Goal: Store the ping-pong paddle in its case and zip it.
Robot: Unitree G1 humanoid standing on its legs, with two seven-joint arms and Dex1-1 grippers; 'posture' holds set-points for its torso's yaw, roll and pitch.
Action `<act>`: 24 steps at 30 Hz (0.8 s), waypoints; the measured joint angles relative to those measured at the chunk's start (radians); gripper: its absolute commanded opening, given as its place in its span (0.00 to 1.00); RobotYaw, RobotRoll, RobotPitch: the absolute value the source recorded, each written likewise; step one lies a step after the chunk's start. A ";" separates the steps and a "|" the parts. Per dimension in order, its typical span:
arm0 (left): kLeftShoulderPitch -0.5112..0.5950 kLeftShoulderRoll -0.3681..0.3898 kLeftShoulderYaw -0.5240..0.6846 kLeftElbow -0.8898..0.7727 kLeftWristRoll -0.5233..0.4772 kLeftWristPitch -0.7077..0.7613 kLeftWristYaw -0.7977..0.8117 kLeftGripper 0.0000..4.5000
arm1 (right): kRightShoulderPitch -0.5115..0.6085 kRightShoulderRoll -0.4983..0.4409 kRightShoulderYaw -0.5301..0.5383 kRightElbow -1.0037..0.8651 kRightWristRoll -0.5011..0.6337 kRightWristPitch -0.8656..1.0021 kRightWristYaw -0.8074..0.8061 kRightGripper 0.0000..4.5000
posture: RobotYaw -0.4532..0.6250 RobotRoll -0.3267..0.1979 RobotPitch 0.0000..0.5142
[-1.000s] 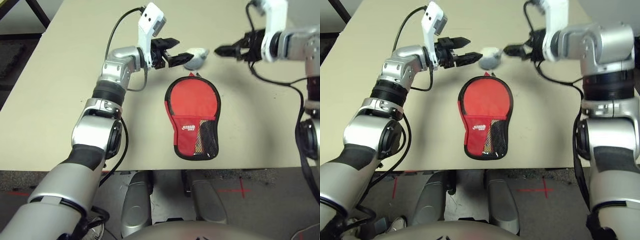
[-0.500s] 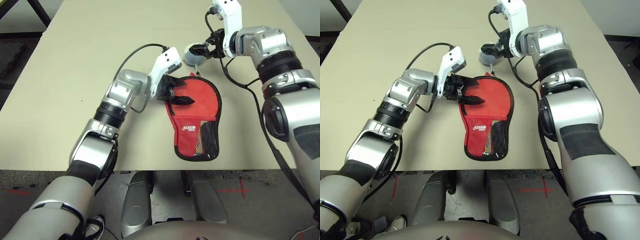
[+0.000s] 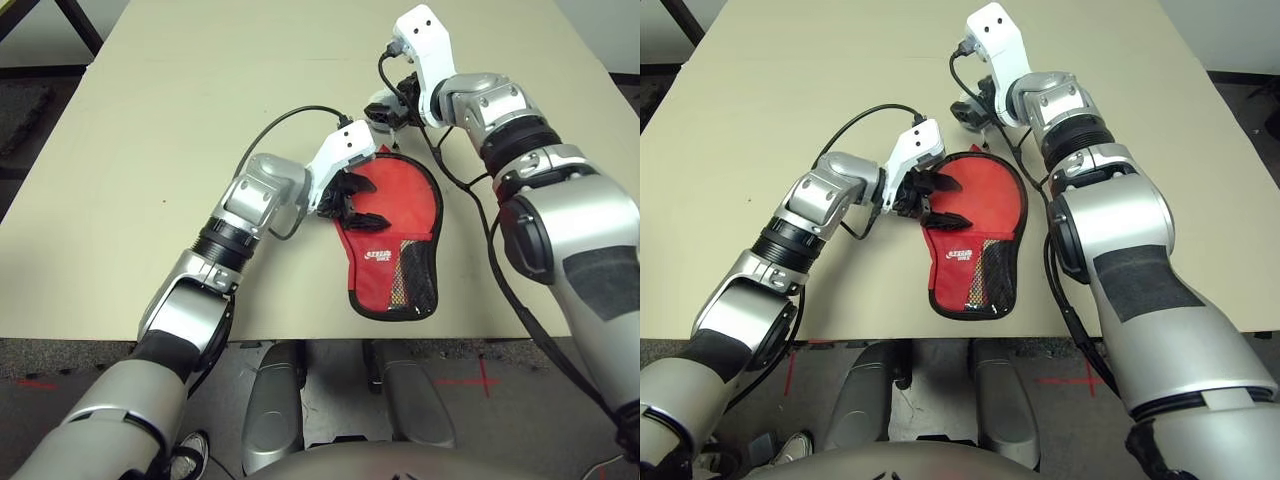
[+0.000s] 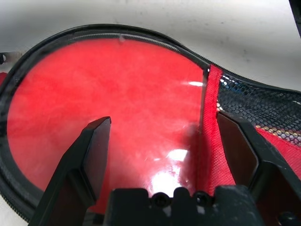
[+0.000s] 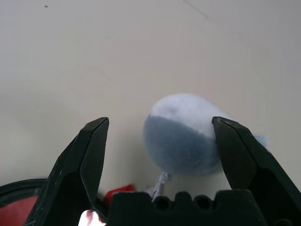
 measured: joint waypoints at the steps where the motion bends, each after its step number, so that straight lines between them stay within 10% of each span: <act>1: 0.001 0.001 0.000 -0.002 0.000 0.002 0.000 1.00 | 0.006 0.002 0.000 0.003 -0.009 -0.007 -0.002 1.00 | 0.47 0.62 0.40; 12: 0.005 0.001 0.000 -0.033 -0.002 0.021 0.003 1.00 | 0.043 0.033 0.012 0.029 -0.118 -0.053 -0.068 1.00 | 0.49 0.62 0.41; 24: 0.031 0.001 0.000 -0.077 -0.006 0.049 0.020 1.00 | 0.074 0.028 0.132 0.039 -0.300 -0.174 -0.237 0.11 | 0.53 0.62 0.43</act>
